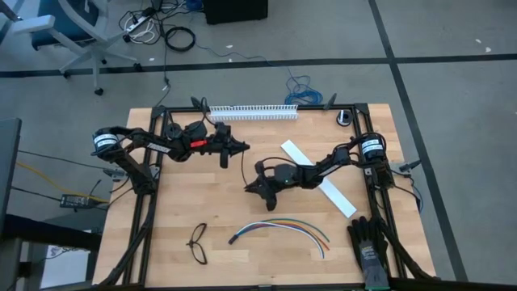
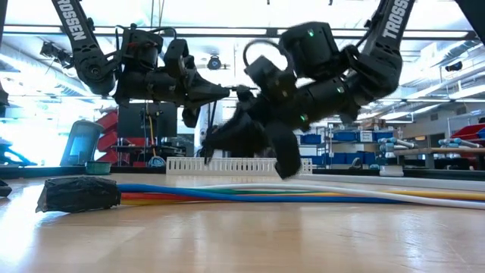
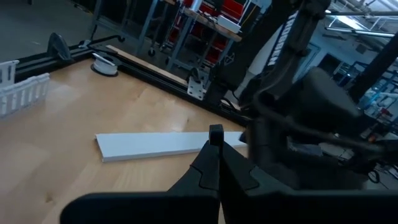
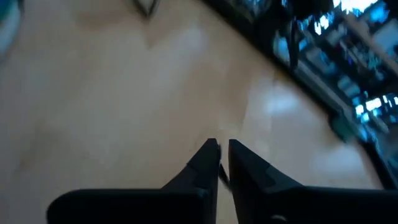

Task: Ziptie cables
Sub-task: Wrap the zip tie around the cable wires

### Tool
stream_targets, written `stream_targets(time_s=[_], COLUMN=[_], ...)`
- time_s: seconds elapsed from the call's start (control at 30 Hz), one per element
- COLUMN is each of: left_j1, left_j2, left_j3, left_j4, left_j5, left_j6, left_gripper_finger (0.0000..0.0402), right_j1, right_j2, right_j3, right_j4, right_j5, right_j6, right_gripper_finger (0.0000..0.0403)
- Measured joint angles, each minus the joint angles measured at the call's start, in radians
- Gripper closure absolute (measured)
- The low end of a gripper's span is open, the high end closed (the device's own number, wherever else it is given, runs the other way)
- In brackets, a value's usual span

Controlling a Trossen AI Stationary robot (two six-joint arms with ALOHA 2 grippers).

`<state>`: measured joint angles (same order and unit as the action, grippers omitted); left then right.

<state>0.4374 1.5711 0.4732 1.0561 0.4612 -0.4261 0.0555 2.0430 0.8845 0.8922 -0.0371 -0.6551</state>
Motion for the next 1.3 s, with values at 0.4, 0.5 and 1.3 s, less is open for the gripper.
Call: stream_targets(time_s=[0.4,0.5,1.3], left_j1=[-0.029,-0.039,-0.054], left_j2=[0.000,0.000,0.000], left_j3=[0.000,0.000,0.000], left_j4=[0.028,0.062,0.071], left_j5=[0.009,0.010,0.050], left_j6=[-0.020,-0.023,-0.046], left_gripper_finger=[0.0401,0.0401,0.0401], right_j1=[-0.048,-0.055,-0.065], right_j2=[0.000,0.000,0.001], right_j3=[0.113,0.136,0.151], right_j4=[-0.184,-0.164,-0.334], right_j5=[-0.057,-0.114,-0.043], right_j6=[0.006,0.027,0.066], right_gripper_finger=[0.0381,0.0381,0.0402])
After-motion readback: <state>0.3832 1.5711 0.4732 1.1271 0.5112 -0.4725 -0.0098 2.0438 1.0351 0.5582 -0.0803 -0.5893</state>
